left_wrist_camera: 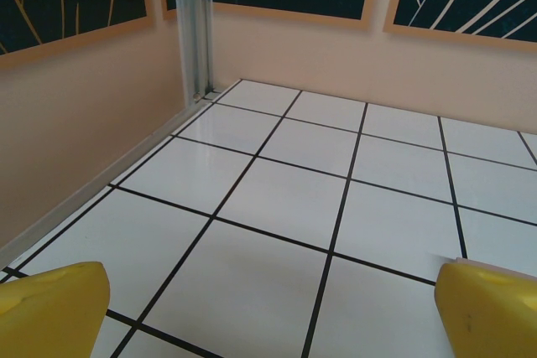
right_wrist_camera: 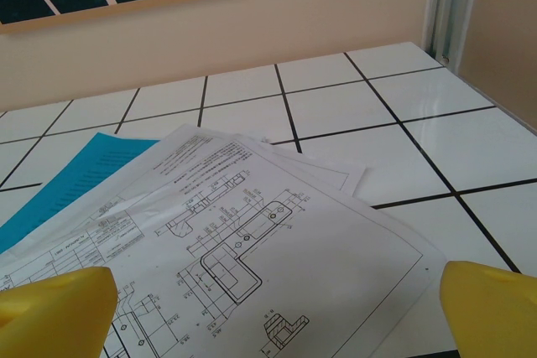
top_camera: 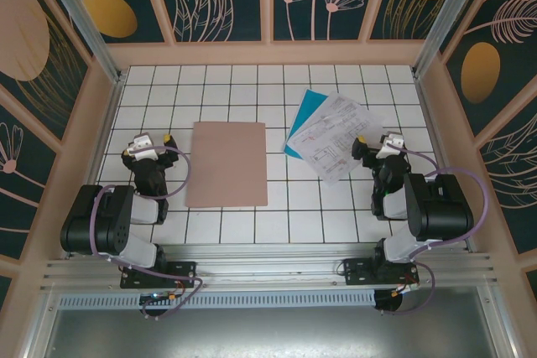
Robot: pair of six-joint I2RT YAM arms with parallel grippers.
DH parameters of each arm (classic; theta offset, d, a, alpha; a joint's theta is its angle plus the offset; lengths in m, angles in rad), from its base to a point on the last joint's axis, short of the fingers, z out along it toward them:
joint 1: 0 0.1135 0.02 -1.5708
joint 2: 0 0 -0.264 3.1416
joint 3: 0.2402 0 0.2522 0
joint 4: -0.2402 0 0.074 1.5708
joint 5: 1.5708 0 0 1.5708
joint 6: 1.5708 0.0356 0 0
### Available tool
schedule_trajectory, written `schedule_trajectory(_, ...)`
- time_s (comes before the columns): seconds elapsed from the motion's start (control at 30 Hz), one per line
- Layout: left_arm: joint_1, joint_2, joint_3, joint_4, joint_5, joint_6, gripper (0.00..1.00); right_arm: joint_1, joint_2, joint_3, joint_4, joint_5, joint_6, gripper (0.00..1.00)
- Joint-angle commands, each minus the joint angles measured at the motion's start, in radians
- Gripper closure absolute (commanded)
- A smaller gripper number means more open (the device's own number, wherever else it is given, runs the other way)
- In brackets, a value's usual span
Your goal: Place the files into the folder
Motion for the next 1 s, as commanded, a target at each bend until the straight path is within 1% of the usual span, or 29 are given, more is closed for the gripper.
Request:
schedule_trajectory(0.0, -0.008, 0.010, 0.018, 0.036, -0.007, 0.013, 0.01, -0.007, 0.010, 0.015, 0.057, -0.003, -0.010, 0.01)
schedule_trajectory(0.13, -0.007, 0.008, 0.016, 0.038, -0.007, 0.013, 0.01, -0.006, 0.004, 0.005, 0.072, 0.009, -0.007, 0.01)
schedule_trajectory(0.17, -0.009, 0.004, 0.012, 0.047, -0.009, 0.013, 0.01, -0.001, -0.015, -0.026, 0.119, 0.058, -0.001, 0.01)
schedule_trajectory(0.2, -0.009, -0.016, 0.016, 0.036, -0.011, 0.017, 0.01, 0.017, -0.054, -0.049, 0.130, 0.122, 0.000, 0.01)
schedule_trajectory(0.23, -0.009, -0.065, 0.034, -0.042, -0.004, 0.022, 0.01, 0.033, -0.100, -0.062, 0.120, 0.160, -0.012, 0.01)
schedule_trajectory(0.3, -0.019, -0.169, 0.097, -0.241, -0.042, 0.020, 0.01, 0.090, -0.214, -0.071, 0.061, 0.254, -0.056, 0.01)
schedule_trajectory(0.33, -0.020, -0.218, 0.122, -0.298, -0.069, 0.000, 0.01, 0.117, -0.280, -0.066, 0.019, 0.297, -0.074, 0.01)
schedule_trajectory(0.37, -0.020, -0.264, 0.136, -0.317, -0.087, -0.018, 0.01, 0.135, -0.347, -0.054, -0.008, 0.320, -0.088, 0.01)
schedule_trajectory(0.4, -0.023, -0.304, 0.162, -0.344, -0.113, -0.041, 0.01, 0.150, -0.407, -0.017, -0.068, 0.358, -0.084, 0.01)
schedule_trajectory(0.43, -0.024, -0.332, 0.204, -0.407, -0.155, -0.097, 0.01, 0.158, -0.459, 0.041, -0.170, 0.415, -0.039, 0.01)
schedule_trajectory(0.47, -0.024, -0.354, 0.286, -0.570, -0.230, -0.236, 0.01, 0.153, -0.508, 0.140, -0.381, 0.485, 0.108, 0.01)
schedule_trajectory(0.5, -0.024, -0.355, 0.400, -0.799, -0.278, -0.370, 0.01, 0.135, -0.539, 0.252, -0.638, 0.506, 0.278, 0.01)
schedule_trajectory(0.53, -0.021, -0.331, 0.544, -1.064, -0.247, -0.486, 0.01, 0.101, -0.560, 0.369, -0.922, 0.451, 0.456, 0.01)
schedule_trajectory(0.57, -0.021, -0.296, 0.671, -1.263, -0.168, -0.513, 0.01, 0.062, -0.561, 0.441, -1.067, 0.396, 0.587, 0.01)
schedule_trajectory(0.6, -0.020, -0.265, 0.741, -1.374, -0.119, -0.560, 0.01, 0.009, -0.550, 0.457, -1.096, 0.275, 0.666, 0.01)
schedule_trajectory(0.63, -0.016, -0.238, 0.756, -1.387, -0.049, -0.592, 0.01, -0.064, -0.528, 0.457, -1.084, 0.087, 0.729, 0.01)
schedule_trajectory(0.67, -0.008, -0.224, 0.754, -1.380, 0.038, -0.617, 0.01, -0.099, -0.501, 0.463, -1.087, -0.032, 0.771, 0.01)
schedule_trajectory(0.7, -0.008, -0.217, 0.747, -1.377, 0.089, -0.633, 0.01, -0.089, -0.478, 0.486, -1.127, -0.056, 0.784, 0.01)
schedule_trajectory(0.73, -0.009, -0.208, 0.736, -1.380, 0.142, -0.650, 0.01, -0.057, -0.456, 0.513, -1.164, -0.044, 0.769, 0.01)
schedule_trajectory(0.77, -0.009, -0.194, 0.729, -1.406, 0.180, -0.672, 0.03, -0.008, -0.428, 0.545, -1.209, -0.021, 0.732, 0.04)
schedule_trajectory(0.8, -0.009, -0.178, 0.728, -1.445, 0.211, -0.683, 0.05, 0.033, -0.399, 0.576, -1.241, -0.017, 0.692, 0.10)
schedule_trajectory(0.83, -0.010, -0.157, 0.725, -1.486, 0.249, -0.678, 0.07, 0.088, -0.352, 0.616, -1.286, -0.030, 0.644, 0.22)
schedule_trajectory(0.87, -0.014, -0.135, 0.716, -1.518, 0.296, -0.658, 0.10, 0.129, -0.310, 0.646, -1.317, -0.046, 0.622, 0.28)
schedule_trajectory(0.9, -0.019, -0.117, 0.702, -1.543, 0.333, -0.640, 0.12, 0.170, -0.272, 0.669, -1.339, -0.061, 0.605, 0.32)
schedule_trajectory(0.97, -0.032, -0.074, 0.658, -1.585, 0.406, -0.603, 0.18, 0.281, -0.188, 0.695, -1.336, -0.092, 0.572, 0.34)
